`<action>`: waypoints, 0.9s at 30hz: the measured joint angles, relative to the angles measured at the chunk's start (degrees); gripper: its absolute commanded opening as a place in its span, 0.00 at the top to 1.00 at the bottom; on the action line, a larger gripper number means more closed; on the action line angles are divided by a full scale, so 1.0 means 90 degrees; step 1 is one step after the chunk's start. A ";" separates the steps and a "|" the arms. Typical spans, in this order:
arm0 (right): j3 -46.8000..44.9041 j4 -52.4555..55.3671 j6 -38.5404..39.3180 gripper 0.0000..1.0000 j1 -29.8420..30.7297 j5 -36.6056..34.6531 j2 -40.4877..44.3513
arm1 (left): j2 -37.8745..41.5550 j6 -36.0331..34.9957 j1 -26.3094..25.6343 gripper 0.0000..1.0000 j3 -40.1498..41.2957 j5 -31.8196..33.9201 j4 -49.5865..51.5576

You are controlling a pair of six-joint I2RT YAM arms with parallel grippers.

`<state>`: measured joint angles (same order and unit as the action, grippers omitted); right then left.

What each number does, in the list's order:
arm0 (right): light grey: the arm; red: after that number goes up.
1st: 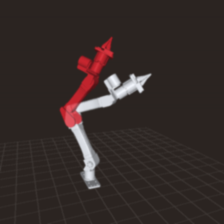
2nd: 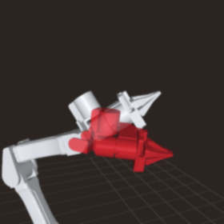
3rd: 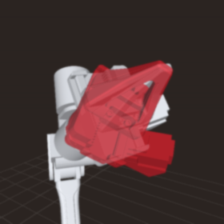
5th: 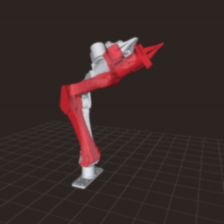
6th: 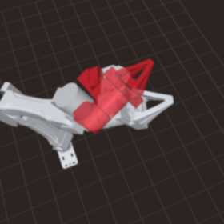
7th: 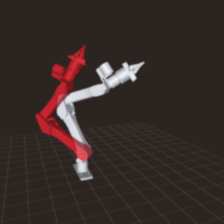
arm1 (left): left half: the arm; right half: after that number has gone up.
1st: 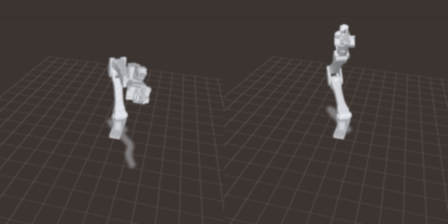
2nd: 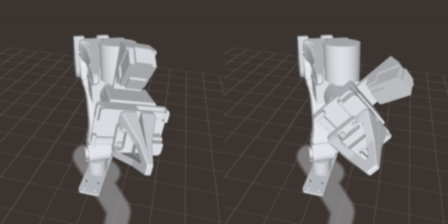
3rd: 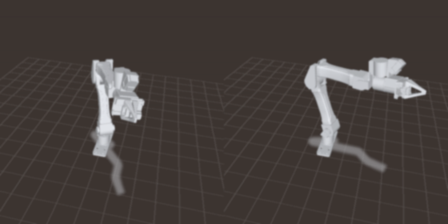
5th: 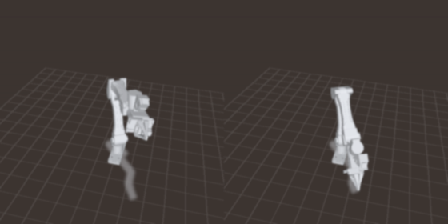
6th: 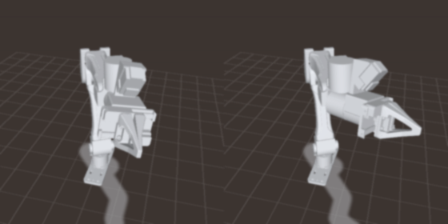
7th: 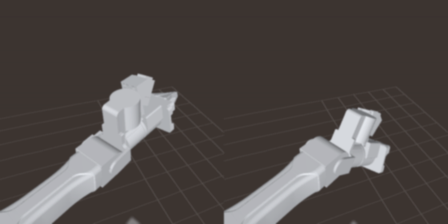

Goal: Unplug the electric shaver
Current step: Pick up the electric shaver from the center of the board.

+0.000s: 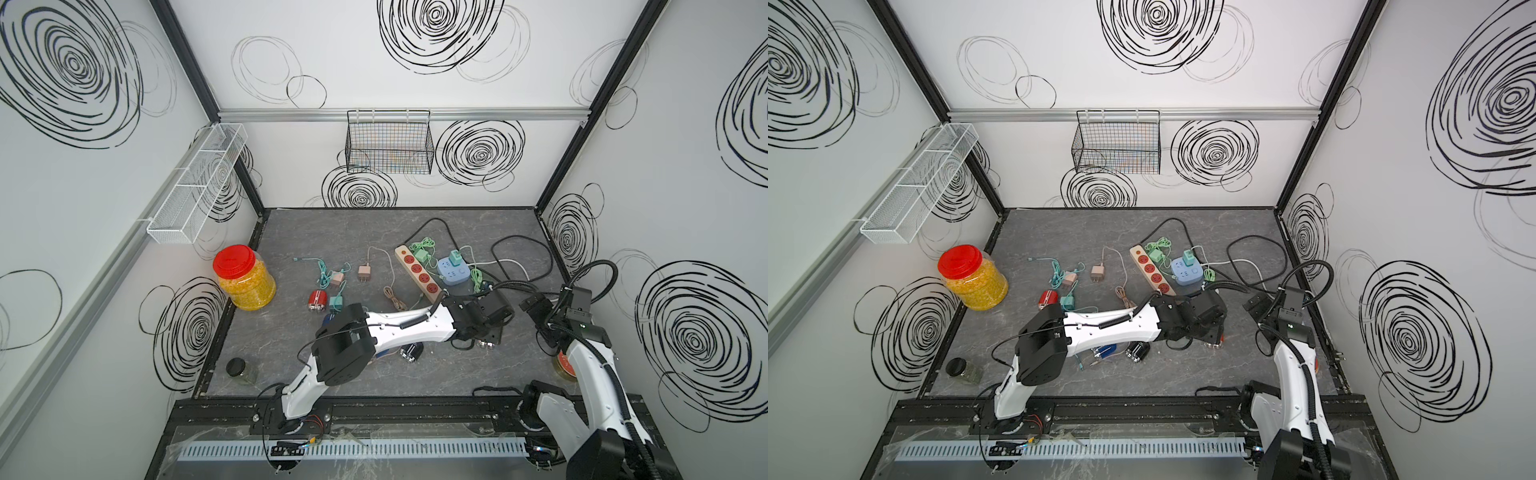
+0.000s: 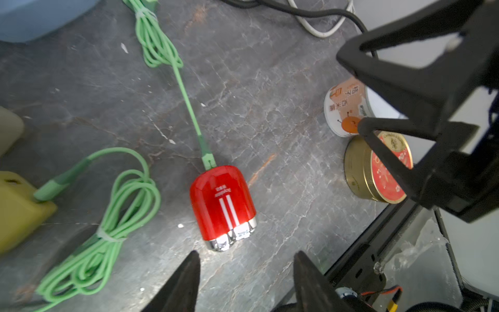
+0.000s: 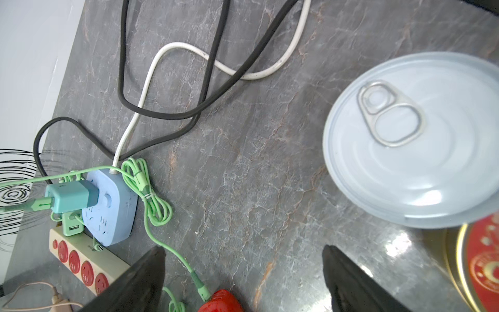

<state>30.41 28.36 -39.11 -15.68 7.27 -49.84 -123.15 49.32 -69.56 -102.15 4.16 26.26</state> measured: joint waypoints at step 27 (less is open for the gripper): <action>-0.0228 -0.0901 0.0138 0.10 -0.0238 0.1496 -0.0306 | -0.2074 0.0911 -0.0272 0.11 -0.2662 0.1338 0.1729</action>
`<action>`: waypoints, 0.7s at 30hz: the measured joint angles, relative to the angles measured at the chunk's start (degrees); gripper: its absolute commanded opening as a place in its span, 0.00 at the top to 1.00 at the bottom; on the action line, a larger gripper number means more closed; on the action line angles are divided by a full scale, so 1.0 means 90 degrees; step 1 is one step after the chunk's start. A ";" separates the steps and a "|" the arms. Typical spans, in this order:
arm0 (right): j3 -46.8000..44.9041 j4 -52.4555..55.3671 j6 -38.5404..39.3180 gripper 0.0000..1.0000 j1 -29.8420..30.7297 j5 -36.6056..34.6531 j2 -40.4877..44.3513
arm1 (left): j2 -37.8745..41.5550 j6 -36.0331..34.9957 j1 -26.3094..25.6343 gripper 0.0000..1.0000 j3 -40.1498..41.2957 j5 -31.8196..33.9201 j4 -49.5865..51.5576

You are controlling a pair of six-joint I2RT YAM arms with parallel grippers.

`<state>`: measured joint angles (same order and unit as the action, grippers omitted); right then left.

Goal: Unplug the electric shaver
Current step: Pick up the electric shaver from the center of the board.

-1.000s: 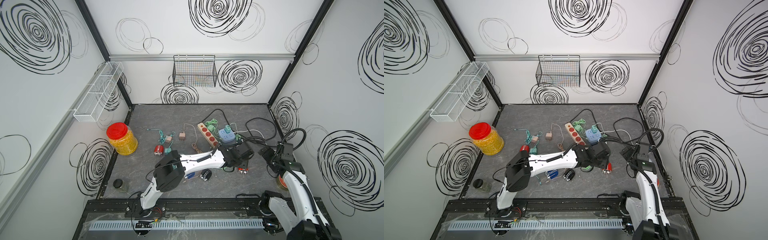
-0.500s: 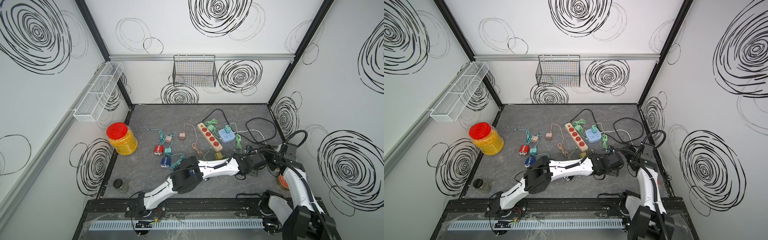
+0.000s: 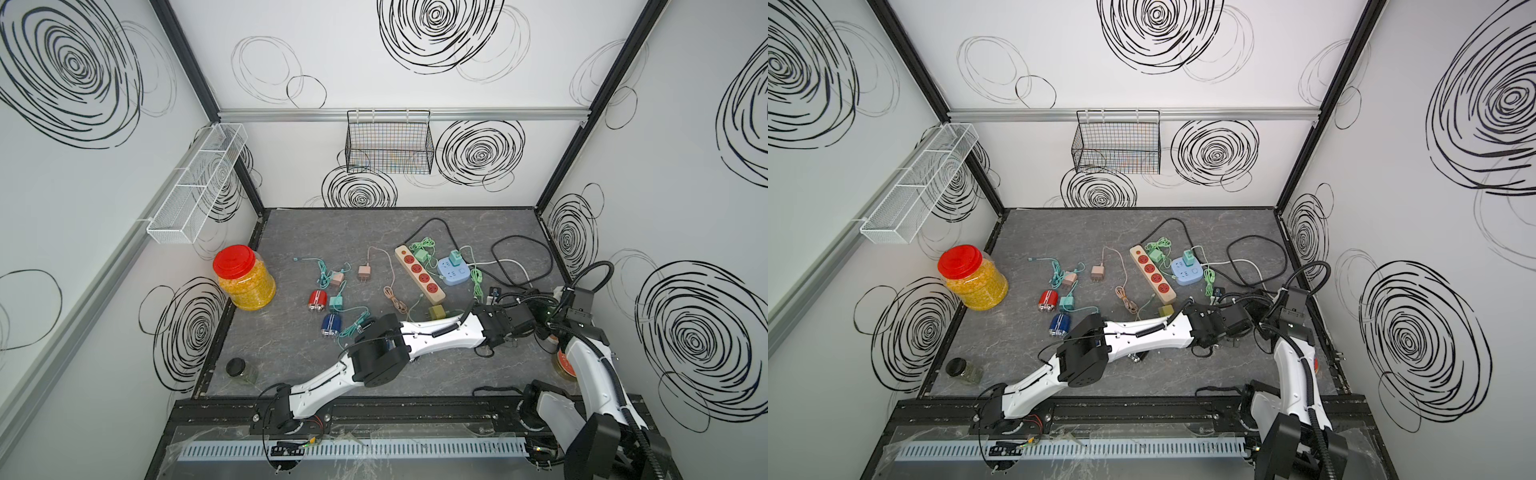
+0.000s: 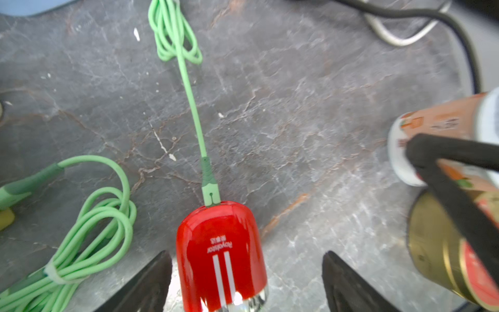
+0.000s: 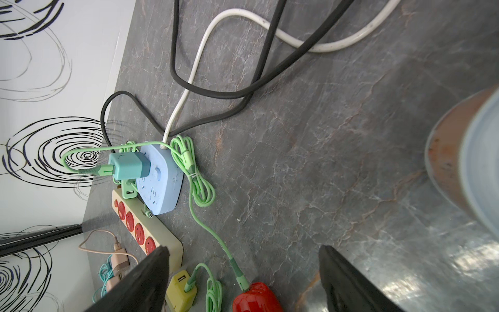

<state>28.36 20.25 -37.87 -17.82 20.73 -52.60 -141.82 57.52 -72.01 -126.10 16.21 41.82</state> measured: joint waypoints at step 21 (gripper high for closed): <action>0.0000 -0.0240 0.0070 0.25 0.0959 0.0017 -0.0702 | -0.0046 -0.0571 0.0027 0.31 0.0537 0.0517 0.0168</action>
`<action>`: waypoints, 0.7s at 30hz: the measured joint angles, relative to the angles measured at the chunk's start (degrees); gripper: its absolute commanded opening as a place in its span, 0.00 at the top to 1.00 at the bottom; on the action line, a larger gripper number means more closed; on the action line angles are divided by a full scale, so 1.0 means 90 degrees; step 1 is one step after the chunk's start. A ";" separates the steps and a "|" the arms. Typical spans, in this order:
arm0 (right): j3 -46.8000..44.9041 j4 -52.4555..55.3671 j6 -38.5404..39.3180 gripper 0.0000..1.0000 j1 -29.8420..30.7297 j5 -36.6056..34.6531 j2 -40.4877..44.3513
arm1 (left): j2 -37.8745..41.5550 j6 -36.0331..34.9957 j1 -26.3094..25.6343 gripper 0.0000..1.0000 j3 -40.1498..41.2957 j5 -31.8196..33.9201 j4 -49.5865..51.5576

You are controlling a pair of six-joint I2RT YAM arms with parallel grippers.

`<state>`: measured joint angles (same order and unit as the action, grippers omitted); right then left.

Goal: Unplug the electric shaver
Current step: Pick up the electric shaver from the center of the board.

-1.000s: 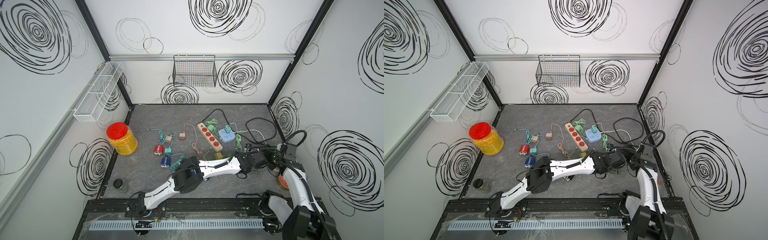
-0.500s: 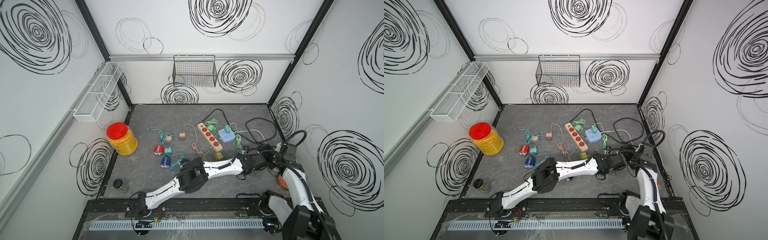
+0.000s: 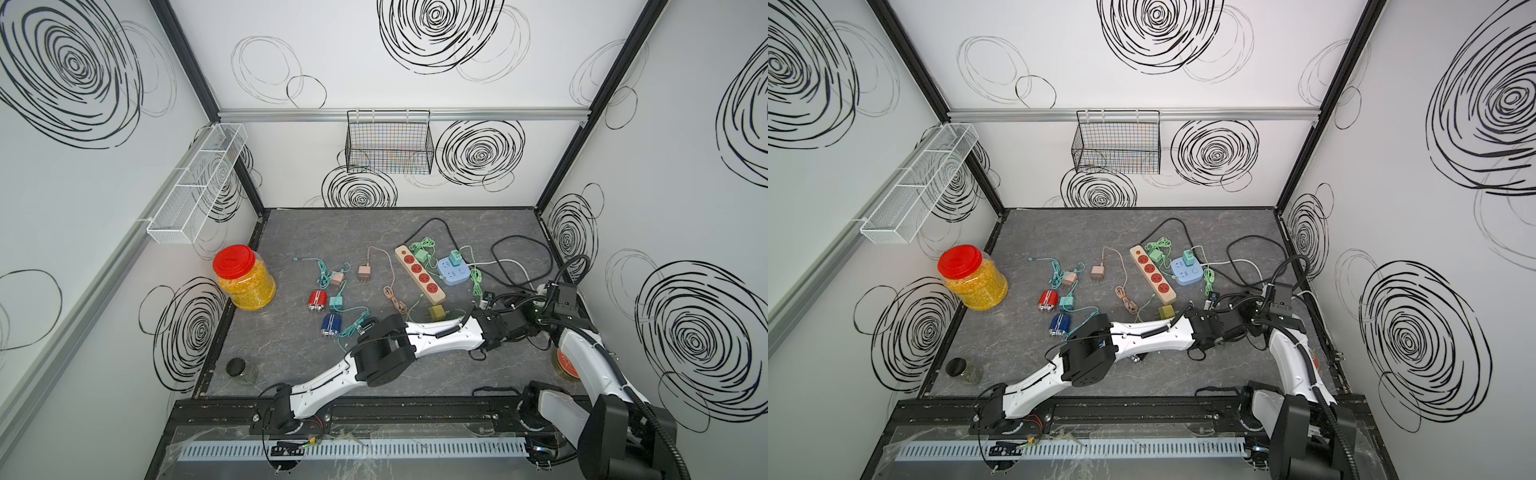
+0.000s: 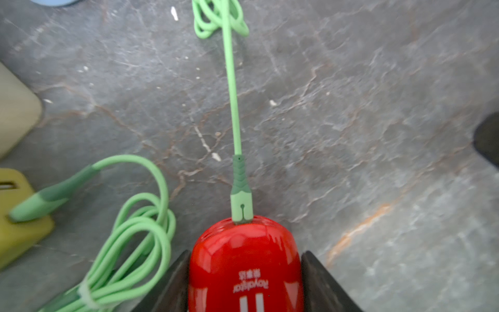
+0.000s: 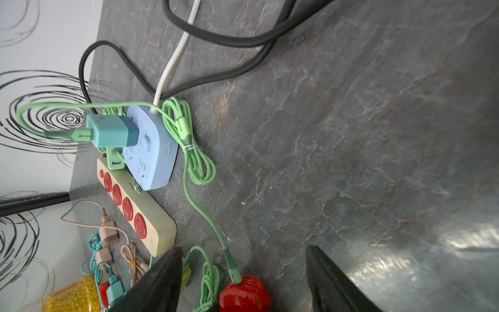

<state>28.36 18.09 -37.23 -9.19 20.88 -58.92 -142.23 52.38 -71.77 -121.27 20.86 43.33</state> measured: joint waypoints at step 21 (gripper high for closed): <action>-0.0843 -0.0364 -0.0199 0.29 0.0877 0.0588 0.0146 | 0.0986 -0.1375 0.0114 0.73 0.1829 -0.0221 -0.0753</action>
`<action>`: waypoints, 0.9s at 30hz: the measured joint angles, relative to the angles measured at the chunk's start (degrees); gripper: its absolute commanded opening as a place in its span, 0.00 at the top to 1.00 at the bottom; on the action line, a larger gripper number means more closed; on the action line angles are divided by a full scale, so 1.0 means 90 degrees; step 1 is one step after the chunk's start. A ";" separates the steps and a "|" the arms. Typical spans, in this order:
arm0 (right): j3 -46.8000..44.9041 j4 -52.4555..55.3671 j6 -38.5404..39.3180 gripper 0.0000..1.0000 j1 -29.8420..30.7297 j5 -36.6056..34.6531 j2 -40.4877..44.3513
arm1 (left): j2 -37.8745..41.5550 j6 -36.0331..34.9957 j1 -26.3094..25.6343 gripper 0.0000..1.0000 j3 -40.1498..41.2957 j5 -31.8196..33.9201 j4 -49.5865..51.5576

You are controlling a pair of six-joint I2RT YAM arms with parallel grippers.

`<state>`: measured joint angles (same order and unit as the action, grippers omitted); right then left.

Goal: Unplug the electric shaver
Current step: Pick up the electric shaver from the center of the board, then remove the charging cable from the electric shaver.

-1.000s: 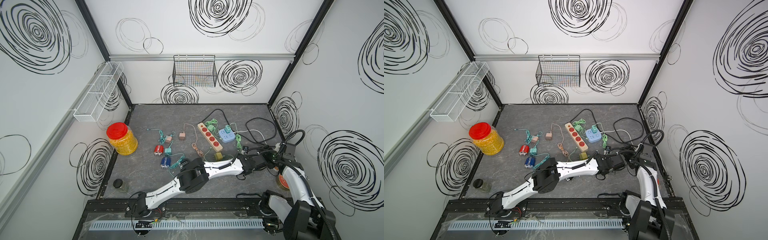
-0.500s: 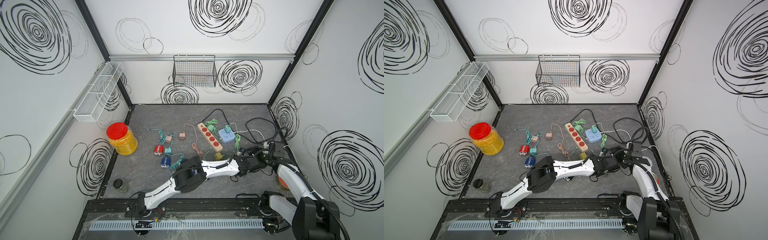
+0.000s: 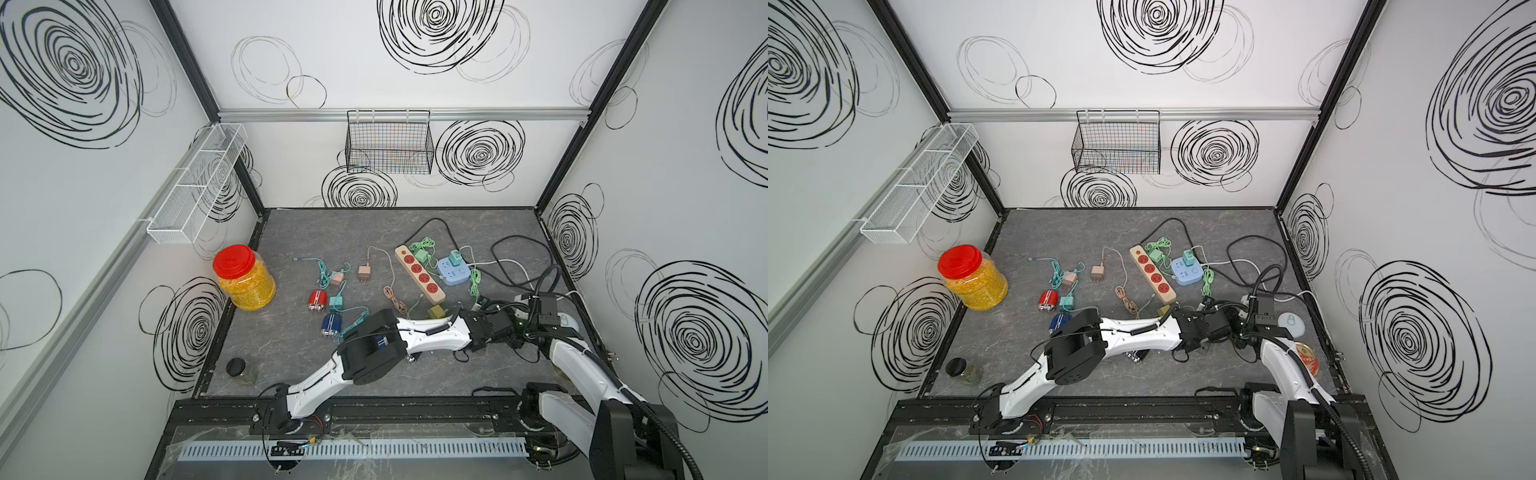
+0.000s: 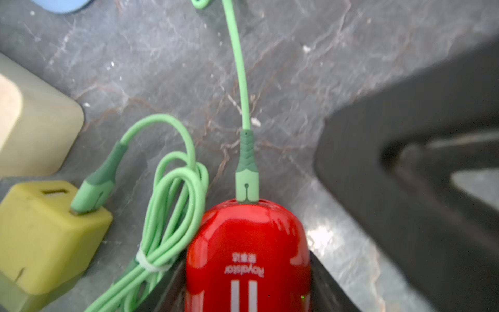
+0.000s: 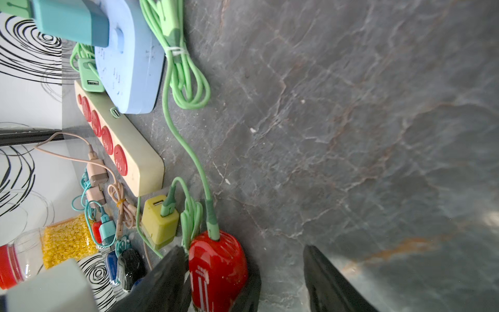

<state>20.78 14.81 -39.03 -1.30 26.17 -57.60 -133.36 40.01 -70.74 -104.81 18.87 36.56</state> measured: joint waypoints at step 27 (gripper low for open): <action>0.0160 -0.1268 -0.0646 0.81 0.0986 0.0248 -0.1610 | 0.0930 0.0452 -0.0012 0.76 0.1649 -0.1054 -0.1615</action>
<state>22.22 3.40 -44.84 7.57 28.40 -72.10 -124.99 44.07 -70.85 -89.97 9.39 22.02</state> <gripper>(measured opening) 0.273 0.603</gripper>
